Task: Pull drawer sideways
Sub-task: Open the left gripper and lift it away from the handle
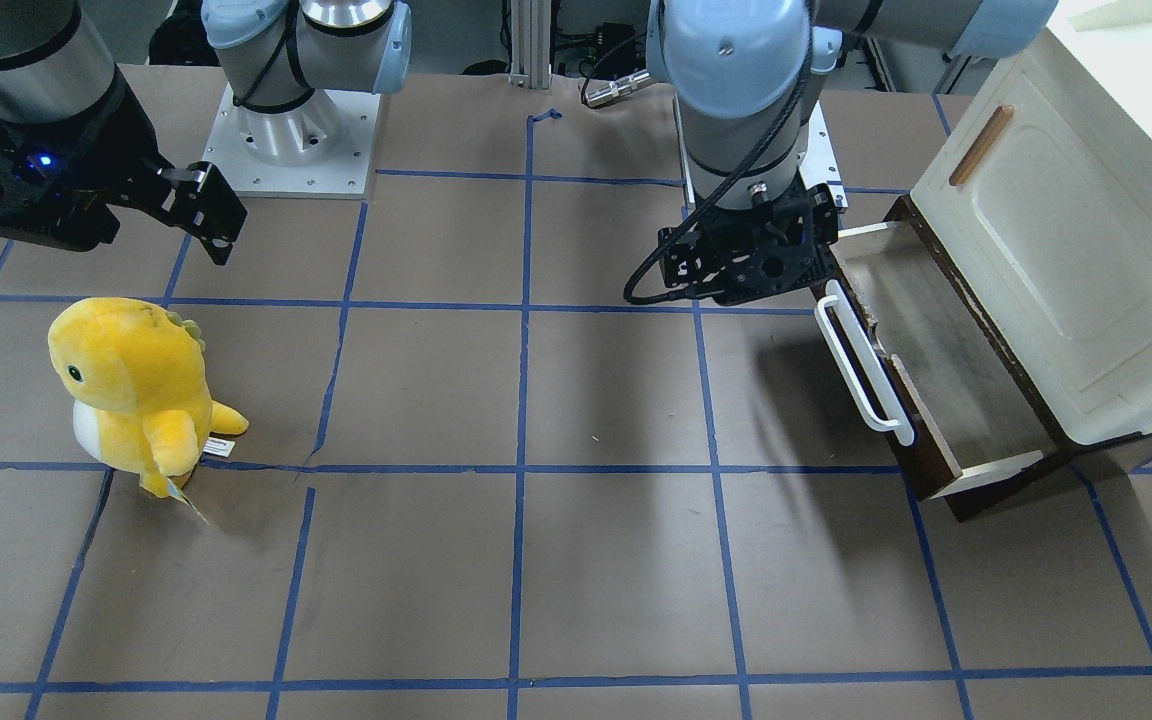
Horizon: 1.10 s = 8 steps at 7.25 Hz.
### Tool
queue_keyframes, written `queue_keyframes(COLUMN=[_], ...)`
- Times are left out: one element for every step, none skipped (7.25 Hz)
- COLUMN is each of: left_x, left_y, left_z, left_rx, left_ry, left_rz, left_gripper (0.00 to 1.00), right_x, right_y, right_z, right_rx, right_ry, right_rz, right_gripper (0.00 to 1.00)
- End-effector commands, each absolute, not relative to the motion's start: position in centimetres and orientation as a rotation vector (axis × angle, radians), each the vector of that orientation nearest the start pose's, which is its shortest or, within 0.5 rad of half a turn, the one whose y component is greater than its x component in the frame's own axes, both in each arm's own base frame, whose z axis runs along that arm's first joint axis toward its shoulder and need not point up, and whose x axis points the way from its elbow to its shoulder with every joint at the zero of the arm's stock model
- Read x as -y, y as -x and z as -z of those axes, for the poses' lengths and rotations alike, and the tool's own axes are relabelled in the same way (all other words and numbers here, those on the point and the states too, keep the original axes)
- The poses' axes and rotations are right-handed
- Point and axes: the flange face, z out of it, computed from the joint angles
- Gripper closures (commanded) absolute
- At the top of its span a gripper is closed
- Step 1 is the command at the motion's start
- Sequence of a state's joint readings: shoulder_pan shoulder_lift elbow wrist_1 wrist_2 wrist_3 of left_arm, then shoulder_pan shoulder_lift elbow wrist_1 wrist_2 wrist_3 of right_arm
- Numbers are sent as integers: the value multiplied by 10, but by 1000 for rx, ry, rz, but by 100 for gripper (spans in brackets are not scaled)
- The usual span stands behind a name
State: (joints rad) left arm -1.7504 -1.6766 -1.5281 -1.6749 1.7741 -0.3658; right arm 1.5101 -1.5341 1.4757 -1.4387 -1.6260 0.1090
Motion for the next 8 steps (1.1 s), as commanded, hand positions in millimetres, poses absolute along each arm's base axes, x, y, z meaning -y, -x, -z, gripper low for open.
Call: queue_keyframes(left_x=[473, 465, 459, 463, 468, 473, 473, 473], left_y=[188, 187, 185, 181, 171, 165, 165, 163], left_z=[-489, -494, -494, -501, -506, -505, -506, -506], left_rx=[-3056, -3065, -3080, -3139, -3144, -3155, -3161, -3163], left_ry=[278, 214, 151, 85, 106, 128, 119, 114], left_rz=[-36, -15, -13, 22, 36, 29, 31, 31], left_gripper=[0, 0, 1, 1, 0, 0, 0, 0], right_x=[506, 506, 506, 506, 506, 506, 506, 506], right_y=[-98, -98, -98, -98, -98, -98, -97, -98], right_z=[-504, -504, -504, -504, -504, -504, -504, -503], right_rx=[-3185, -3185, -3185, -3185, -3185, -3185, -3185, -3185], right_ry=[-266, -266, -266, -266, -266, -266, -269, -266], right_rz=[-116, -116, -116, -116, -116, -116, -116, -118], right_gripper=[0, 0, 0, 0, 0, 0, 0, 0])
